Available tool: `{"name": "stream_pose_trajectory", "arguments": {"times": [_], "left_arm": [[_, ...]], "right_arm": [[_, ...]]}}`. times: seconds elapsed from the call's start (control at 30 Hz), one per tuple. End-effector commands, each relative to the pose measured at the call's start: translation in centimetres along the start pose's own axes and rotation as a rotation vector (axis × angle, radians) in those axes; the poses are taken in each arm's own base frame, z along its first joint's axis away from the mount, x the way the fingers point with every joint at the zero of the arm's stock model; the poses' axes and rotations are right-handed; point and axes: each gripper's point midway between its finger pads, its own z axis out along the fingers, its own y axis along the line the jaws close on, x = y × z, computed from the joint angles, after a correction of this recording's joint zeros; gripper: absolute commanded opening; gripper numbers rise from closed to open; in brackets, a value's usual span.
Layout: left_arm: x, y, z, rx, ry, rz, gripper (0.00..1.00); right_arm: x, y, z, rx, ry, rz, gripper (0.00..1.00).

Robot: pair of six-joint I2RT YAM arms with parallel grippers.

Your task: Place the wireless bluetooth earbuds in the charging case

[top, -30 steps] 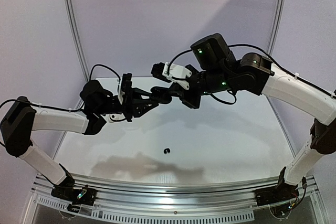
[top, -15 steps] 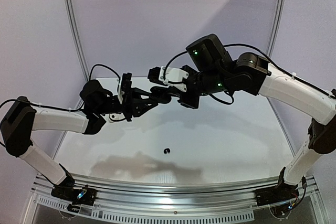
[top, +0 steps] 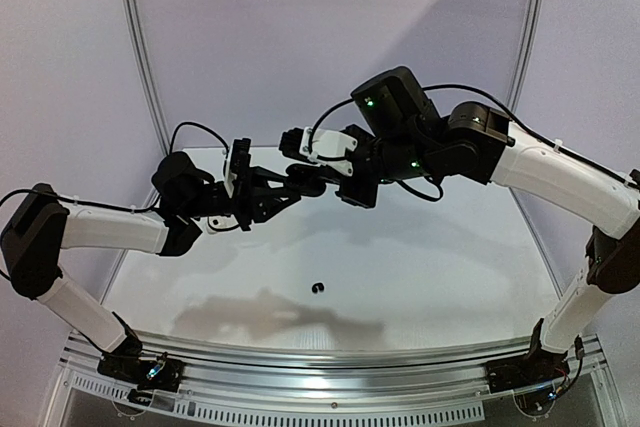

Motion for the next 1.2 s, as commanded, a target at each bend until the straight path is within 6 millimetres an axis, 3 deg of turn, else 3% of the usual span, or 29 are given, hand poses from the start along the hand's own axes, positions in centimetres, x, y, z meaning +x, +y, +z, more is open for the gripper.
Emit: {"name": "stream_pose_trajectory", "arguments": {"times": [0.0,0.47,0.77,0.97,1.17], "left_arm": [[-2.0,0.4,0.0,-0.017,-0.047,0.059,0.0],[-1.9,0.5,0.0,-0.028,-0.044,0.075,0.0],[-1.9,0.2,0.0,-0.013,-0.041,0.078,0.0],[-1.9,0.0,0.0,-0.005,-0.041,0.075,0.0],[-2.0,-0.1,0.0,-0.002,-0.043,0.074,0.0]], "right_arm": [[0.2,1.9,1.3,-0.052,0.018,-0.027,0.0],[-0.5,2.2,0.6,-0.084,-0.004,-0.001,0.01],[0.2,0.4,1.3,0.031,0.031,0.038,0.13],[0.3,-0.4,1.3,0.079,0.043,0.051,0.16],[0.7,0.3,1.8,0.047,0.054,0.049,0.23]]}}
